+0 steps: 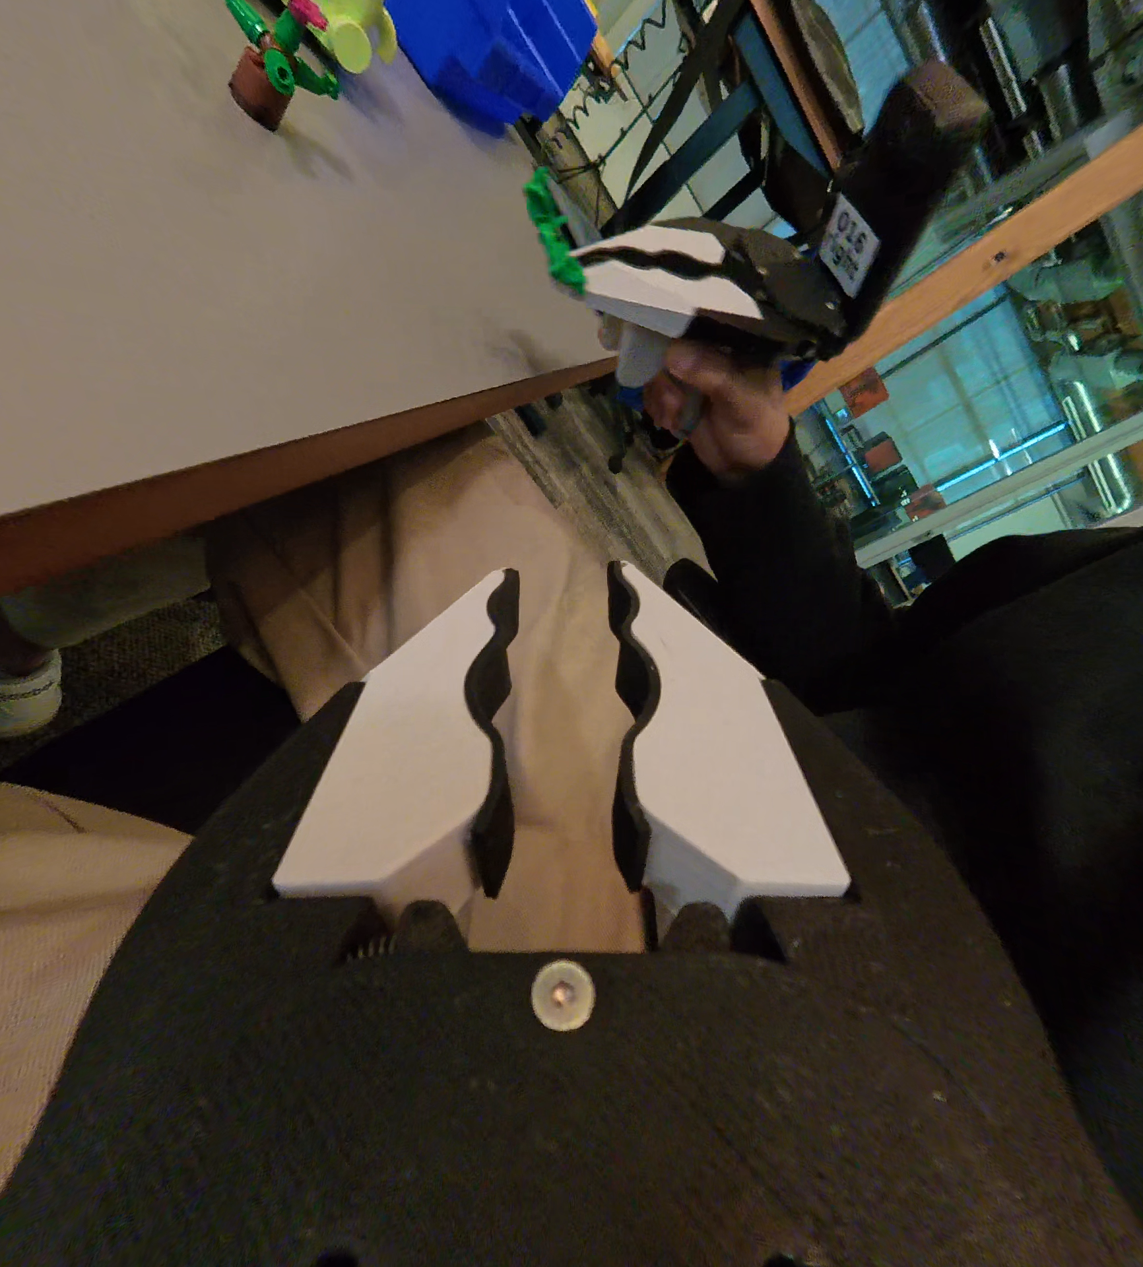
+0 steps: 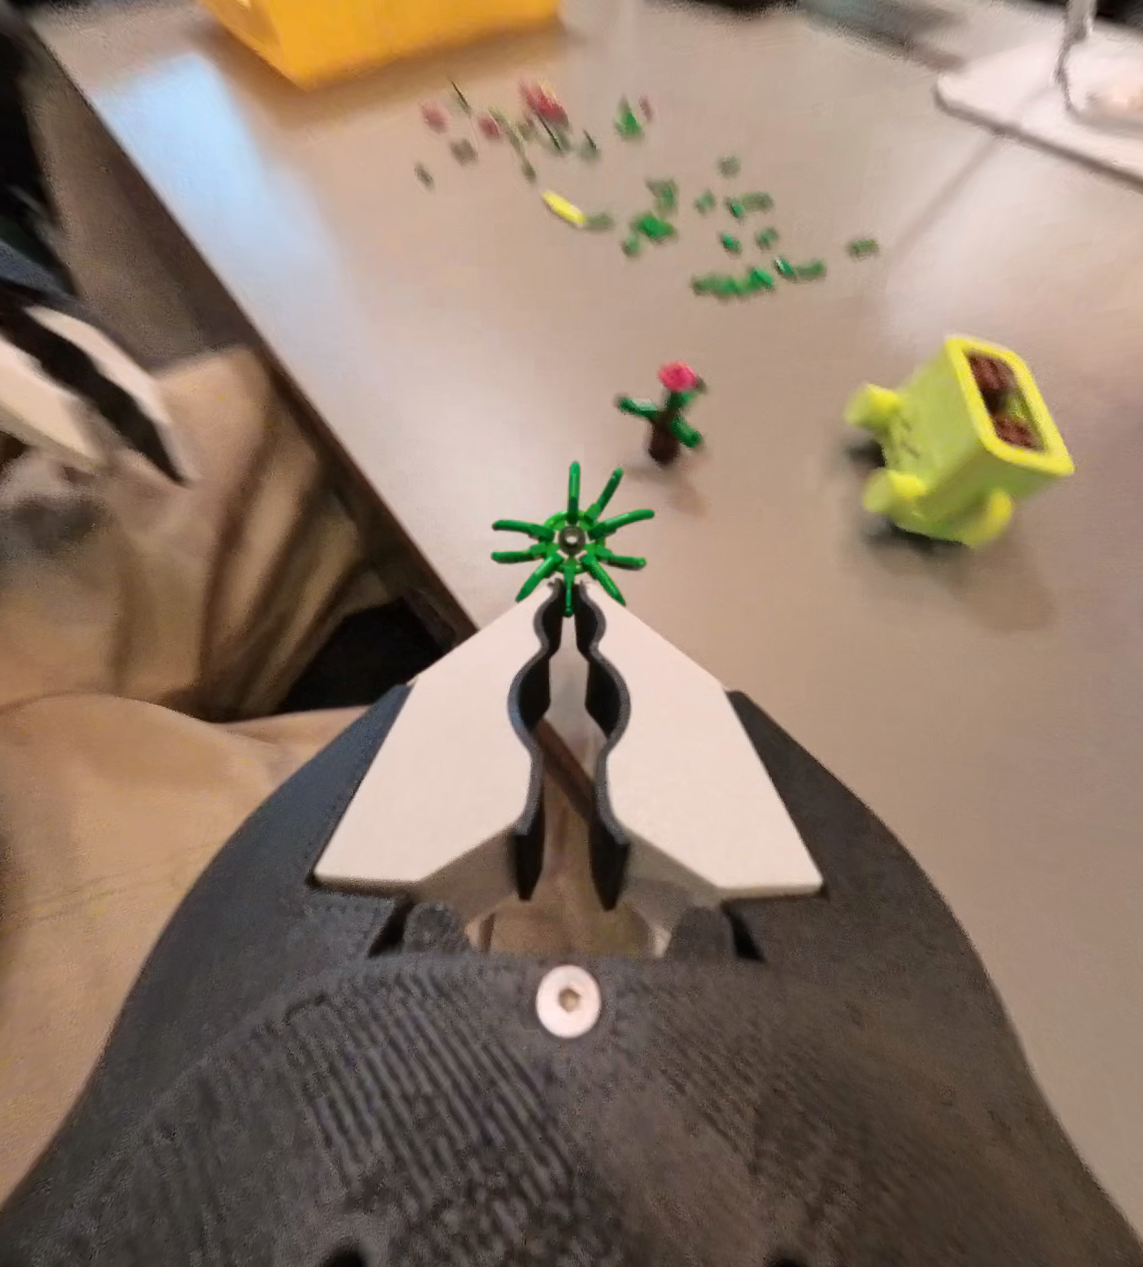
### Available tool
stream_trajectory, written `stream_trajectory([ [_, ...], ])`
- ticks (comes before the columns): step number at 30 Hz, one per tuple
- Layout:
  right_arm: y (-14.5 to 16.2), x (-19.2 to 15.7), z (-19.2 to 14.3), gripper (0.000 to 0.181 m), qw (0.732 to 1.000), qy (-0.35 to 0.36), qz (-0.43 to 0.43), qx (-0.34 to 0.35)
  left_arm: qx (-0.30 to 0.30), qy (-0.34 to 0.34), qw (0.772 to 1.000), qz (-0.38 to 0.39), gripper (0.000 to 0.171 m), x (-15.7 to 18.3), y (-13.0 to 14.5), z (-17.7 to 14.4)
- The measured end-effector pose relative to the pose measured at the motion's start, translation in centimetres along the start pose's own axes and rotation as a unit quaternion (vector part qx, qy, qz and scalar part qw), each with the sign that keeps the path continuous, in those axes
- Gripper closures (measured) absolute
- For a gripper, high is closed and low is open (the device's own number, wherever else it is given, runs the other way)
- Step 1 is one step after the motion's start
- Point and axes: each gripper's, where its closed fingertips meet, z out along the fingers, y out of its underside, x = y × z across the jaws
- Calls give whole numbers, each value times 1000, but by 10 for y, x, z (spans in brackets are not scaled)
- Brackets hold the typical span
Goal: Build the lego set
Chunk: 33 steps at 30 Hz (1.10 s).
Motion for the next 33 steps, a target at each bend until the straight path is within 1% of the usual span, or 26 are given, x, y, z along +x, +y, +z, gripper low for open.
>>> stream_trajectory([
  [2, 14, 19, 8, 180, 998, 23, -6, -67, 3, 5, 1000, -2, 144, 3, 2, 0],
  [3, 17, 24, 13, 180, 996, 23, -7, -87, 6, 7, 1000, -4, 144, 5, 3, 1],
  [8, 20, 42, 34, 180, 990, 17, -7, -143, 16, 3, 1000, -6, 144, 14, 14, -4],
  [12, 22, 48, 43, 178, 987, 17, -9, -159, 39, -11, 999, -2, 146, 21, 26, -14],
  [15, 24, 48, 41, 149, 988, 29, -2, -152, 73, -18, 997, -7, 146, 28, 32, -25],
  [17, 28, 46, 30, 132, 987, 44, 9, -151, 98, -23, 995, -15, 146, 34, 39, -33],
  [19, 33, 42, 11, 126, 987, 71, 6, -145, 126, -20, 991, -31, 146, 45, 48, -41],
  [23, 33, 23, -37, 125, 987, 134, -30, -86, 175, -18, 982, -63, 146, 64, 70, -49],
  [26, 41, -3, -59, 124, 988, 134, -37, -62, 195, -16, 978, -76, 146, 75, 81, -54],
  [28, 47, -22, -63, 124, 991, 119, -38, -56, 210, -26, 974, -78, 146, 79, 86, -60],
  [30, 47, -39, -61, 126, 993, 104, -47, -41, 223, -33, 971, -80, 146, 81, 90, -66],
  [31, 45, -52, -55, 131, 995, 82, -51, -23, 226, -38, 970, -80, 146, 81, 92, -69],
  [32, 41, -68, -47, 137, 997, 50, -54, -2, 229, -38, 969, -83, 146, 82, 94, -72],
  [33, 39, -88, -36, 138, 998, 11, -59, 19, 235, -36, 968, -84, 146, 84, 93, -76],
])
